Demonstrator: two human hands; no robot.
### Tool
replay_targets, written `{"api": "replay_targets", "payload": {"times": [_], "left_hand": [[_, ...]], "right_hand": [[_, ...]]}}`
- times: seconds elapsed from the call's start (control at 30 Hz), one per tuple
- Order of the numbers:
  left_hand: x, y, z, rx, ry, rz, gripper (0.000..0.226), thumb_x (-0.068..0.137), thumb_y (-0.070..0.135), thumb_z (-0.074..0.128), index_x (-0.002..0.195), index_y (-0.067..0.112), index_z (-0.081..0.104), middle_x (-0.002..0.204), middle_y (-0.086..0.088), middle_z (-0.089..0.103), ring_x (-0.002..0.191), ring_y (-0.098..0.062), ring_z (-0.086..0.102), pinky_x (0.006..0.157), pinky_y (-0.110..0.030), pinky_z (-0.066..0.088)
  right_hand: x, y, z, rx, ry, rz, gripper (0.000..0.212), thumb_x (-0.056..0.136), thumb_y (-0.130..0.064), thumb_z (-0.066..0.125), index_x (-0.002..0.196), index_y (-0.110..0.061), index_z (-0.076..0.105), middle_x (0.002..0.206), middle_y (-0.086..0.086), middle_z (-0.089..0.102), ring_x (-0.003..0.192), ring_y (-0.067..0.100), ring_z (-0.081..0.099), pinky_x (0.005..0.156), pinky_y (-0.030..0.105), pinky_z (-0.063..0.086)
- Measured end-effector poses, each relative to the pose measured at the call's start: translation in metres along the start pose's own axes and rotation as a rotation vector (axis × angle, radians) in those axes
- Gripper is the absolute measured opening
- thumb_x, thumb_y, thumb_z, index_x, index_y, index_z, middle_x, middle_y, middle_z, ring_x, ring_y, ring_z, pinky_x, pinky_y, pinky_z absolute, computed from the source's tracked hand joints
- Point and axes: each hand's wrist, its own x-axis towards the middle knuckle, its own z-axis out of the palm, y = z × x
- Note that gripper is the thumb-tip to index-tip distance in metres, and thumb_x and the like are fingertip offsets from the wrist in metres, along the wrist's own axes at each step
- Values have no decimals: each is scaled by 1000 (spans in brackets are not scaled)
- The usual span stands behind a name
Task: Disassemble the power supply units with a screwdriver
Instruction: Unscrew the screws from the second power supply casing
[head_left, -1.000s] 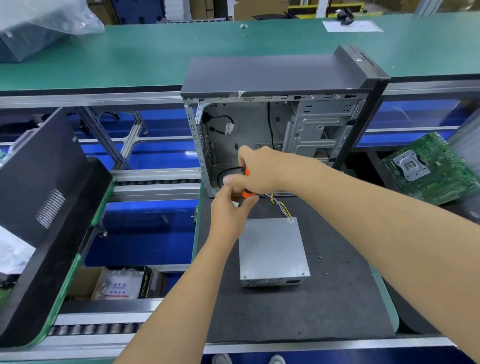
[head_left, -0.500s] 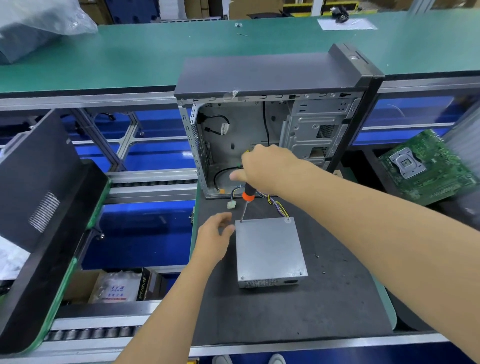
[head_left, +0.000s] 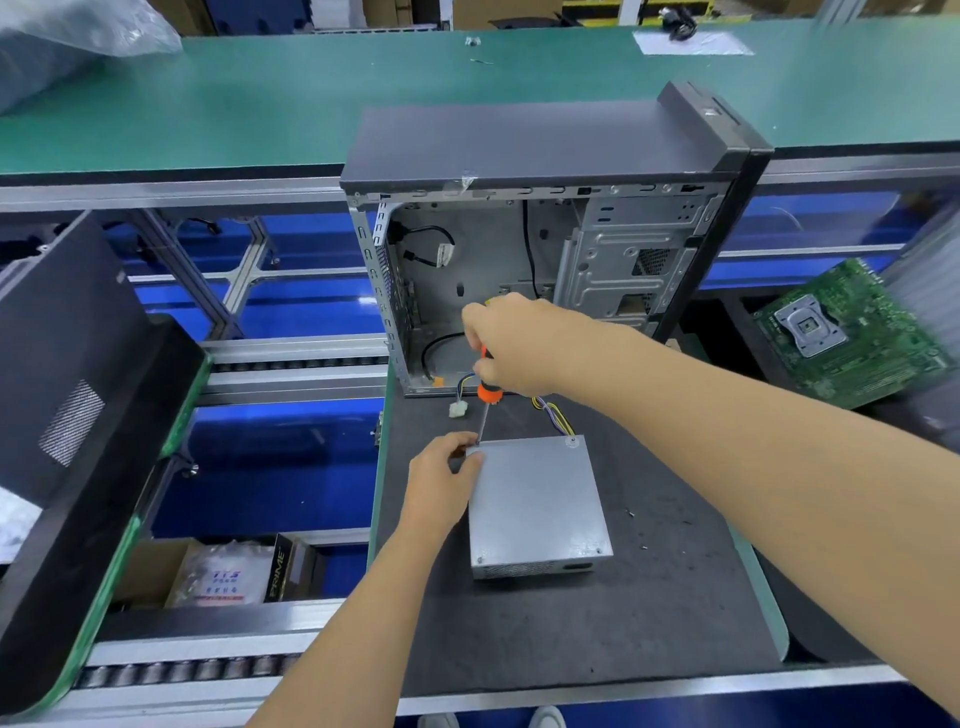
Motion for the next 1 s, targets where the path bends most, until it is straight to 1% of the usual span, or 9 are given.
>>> {"api": "replay_targets", "payload": {"times": [0.1, 0.17, 0.27, 0.37, 0.43, 0.53, 0.73, 0.87, 1.0], "left_hand": [[1, -3, 1, -3, 10, 6, 24, 95, 22, 66, 118, 20, 70, 111, 7, 68, 99, -4, 62, 79, -5, 41], [2, -4, 0, -15, 17, 1, 22, 94, 23, 68, 115, 21, 71, 108, 9, 69, 96, 1, 62, 74, 0, 40], [4, -3, -1, -23, 11, -12, 19, 92, 22, 69, 111, 23, 72, 103, 12, 69, 94, 5, 61, 71, 2, 40], [4, -2, -2, -43, 0, -19, 15, 91, 22, 70, 104, 29, 71, 98, 15, 69, 92, 4, 62, 70, -1, 41], [4, -1, -3, -58, -1, -16, 17, 91, 21, 71, 97, 36, 67, 97, 15, 69, 91, 2, 62, 71, -4, 41], [5, 1, -3, -54, -12, -11, 24, 90, 21, 71, 91, 43, 63, 94, 17, 68, 91, 2, 62, 71, -6, 42], [8, 3, -4, -39, -20, -19, 20, 91, 19, 70, 91, 38, 64, 92, 18, 68, 89, 1, 62, 67, -5, 42], [10, 5, -5, -31, -31, -30, 18, 92, 20, 70, 89, 38, 65, 91, 16, 69, 87, 5, 62, 65, -3, 43], [13, 6, -7, 9, -36, -14, 7, 91, 24, 71, 93, 31, 71, 89, 19, 69, 86, 8, 61, 65, -4, 42]], "right_hand": [[-3, 4, 0, 166, -19, -53, 30, 95, -36, 59, 112, -20, 42, 105, 5, 46, 91, 30, 53, 74, 42, 48], [-5, 3, 0, 82, 3, 10, 48, 93, -58, 53, 117, -17, 42, 92, 5, 42, 84, 30, 49, 60, 37, 42], [-4, 6, 1, -114, 15, -9, 32, 102, -38, 45, 119, -11, 44, 79, 6, 31, 83, 32, 47, 49, 33, 29], [-6, 15, 1, 132, 4, -49, 22, 95, -25, 55, 111, -16, 44, 100, 5, 47, 97, 31, 53, 67, 37, 43], [-7, 17, 2, 183, -2, -37, 33, 93, -38, 59, 114, -19, 44, 105, 4, 47, 95, 29, 52, 72, 39, 45], [-4, 16, 7, 19, 26, 95, 58, 91, -65, 49, 115, -12, 44, 83, 4, 40, 77, 28, 44, 53, 34, 35], [-5, 21, 11, 80, 62, -3, 20, 96, -34, 57, 106, -17, 52, 105, 7, 48, 85, 31, 51, 68, 36, 41], [-6, 23, 13, 130, 100, -8, 15, 95, -32, 56, 102, -20, 51, 104, 5, 48, 85, 29, 53, 67, 34, 38], [-6, 26, 13, 151, 124, -15, 16, 94, -32, 55, 101, -19, 52, 103, 6, 50, 92, 30, 56, 74, 39, 48]]}}
